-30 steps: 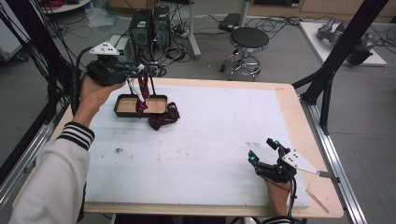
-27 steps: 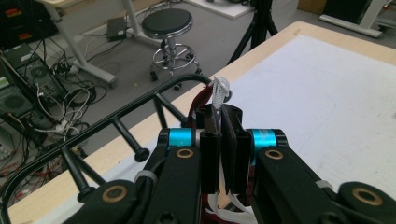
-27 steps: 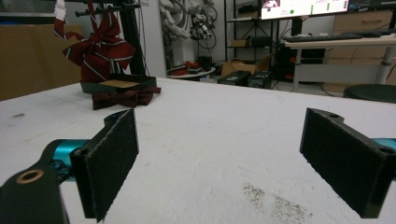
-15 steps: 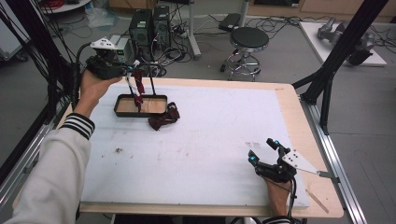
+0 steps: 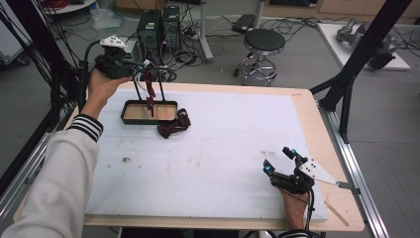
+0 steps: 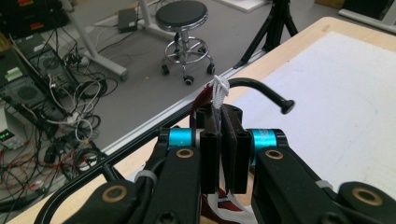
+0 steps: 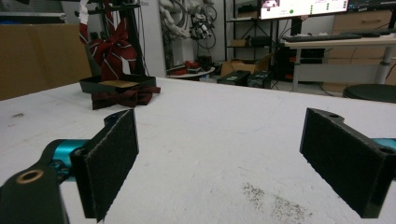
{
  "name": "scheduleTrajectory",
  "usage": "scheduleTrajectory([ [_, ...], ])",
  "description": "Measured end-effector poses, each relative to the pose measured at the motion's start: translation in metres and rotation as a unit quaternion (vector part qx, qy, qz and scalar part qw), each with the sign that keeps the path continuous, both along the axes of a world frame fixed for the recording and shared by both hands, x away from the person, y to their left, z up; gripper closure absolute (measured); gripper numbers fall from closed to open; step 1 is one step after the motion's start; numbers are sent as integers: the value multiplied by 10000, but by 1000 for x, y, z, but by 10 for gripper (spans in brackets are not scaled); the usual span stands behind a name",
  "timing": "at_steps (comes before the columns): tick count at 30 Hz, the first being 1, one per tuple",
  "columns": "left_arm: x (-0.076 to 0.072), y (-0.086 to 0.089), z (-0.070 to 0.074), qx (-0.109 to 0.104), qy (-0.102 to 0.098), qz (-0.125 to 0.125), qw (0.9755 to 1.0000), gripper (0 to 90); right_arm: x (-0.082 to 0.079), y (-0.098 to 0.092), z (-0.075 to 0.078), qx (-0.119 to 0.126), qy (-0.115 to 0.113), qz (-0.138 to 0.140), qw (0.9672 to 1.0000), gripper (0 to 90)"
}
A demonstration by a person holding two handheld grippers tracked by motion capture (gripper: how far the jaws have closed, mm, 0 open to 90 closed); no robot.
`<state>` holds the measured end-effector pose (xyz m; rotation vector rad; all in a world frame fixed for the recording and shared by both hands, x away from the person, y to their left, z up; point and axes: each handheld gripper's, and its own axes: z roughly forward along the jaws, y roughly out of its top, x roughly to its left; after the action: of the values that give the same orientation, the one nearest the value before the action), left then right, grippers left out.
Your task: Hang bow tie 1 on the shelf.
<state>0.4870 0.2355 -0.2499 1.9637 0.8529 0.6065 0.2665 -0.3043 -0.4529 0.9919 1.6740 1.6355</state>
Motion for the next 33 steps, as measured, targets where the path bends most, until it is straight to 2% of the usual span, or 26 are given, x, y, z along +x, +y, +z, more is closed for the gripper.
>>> scheduleTrajectory([
  [11,11,8,-7,228,114,328,9991,859,0,0,0,-1,-1,5,10000,107],
  [17,11,9,-8,344,185,410,9984,856,0,0,0,-15,-23,3,10000,107],
  [28,12,12,-9,422,206,566,9973,853,0,0,0,-12,-34,4,10000,107],
  [33,12,15,-11,430,190,740,9961,775,0,0,0,-12,-19,-1,10000,107],
])
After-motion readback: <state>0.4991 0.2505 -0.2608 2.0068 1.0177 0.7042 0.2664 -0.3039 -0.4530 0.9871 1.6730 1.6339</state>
